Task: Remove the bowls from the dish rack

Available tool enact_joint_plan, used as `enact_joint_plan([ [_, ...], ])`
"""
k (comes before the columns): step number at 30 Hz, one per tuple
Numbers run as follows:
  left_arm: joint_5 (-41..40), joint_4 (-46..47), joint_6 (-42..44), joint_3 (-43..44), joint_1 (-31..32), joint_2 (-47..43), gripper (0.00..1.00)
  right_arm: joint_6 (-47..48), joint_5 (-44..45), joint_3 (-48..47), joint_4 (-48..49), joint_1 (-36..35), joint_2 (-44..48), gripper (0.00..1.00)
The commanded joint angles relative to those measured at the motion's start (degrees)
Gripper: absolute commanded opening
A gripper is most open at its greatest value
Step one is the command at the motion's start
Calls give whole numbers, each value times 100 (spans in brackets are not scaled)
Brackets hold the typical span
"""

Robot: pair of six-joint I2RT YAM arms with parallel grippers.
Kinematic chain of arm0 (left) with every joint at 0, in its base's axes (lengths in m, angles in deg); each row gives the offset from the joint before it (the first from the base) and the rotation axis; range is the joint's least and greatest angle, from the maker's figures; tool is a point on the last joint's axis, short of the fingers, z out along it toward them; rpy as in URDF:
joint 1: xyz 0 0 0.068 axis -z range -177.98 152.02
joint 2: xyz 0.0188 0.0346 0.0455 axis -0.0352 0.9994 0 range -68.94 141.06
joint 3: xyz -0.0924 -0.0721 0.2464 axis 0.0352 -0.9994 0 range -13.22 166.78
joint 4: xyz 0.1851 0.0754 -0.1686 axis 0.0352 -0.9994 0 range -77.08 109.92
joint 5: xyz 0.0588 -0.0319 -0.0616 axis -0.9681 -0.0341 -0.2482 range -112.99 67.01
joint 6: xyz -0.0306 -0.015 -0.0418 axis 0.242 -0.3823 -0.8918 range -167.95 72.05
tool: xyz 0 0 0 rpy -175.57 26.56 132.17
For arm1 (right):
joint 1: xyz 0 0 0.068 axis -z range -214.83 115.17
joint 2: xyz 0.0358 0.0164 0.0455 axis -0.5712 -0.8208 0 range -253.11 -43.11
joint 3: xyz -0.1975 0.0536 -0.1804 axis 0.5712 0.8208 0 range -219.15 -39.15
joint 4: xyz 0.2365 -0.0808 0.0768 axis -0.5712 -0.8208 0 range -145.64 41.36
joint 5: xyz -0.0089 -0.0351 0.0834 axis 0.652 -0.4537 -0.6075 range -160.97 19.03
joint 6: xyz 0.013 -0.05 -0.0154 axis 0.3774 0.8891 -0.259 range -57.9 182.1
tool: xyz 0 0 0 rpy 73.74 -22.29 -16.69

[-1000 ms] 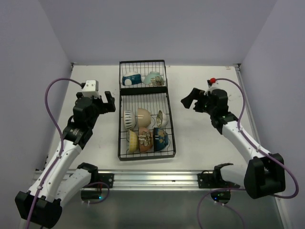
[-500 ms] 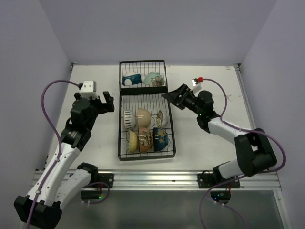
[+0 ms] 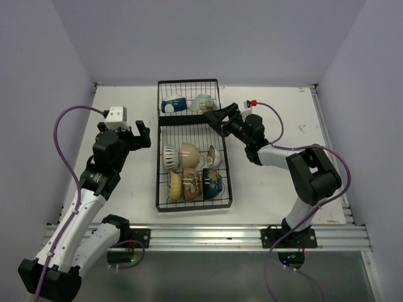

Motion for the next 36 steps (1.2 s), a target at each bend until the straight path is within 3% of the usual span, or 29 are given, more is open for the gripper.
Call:
enact_joint_plan([
  [1,30,155,-105,-26,-54,-93,100,-320,342,-393,422,-83,-196,76],
  [18,170,173,-97,-26,-10,-94,100,-548,878,-912,167,-100,-881,71],
  [36,118,129,-70,-35,60,-50,100,-847,1116,-1246,325,-100,-1225,56],
])
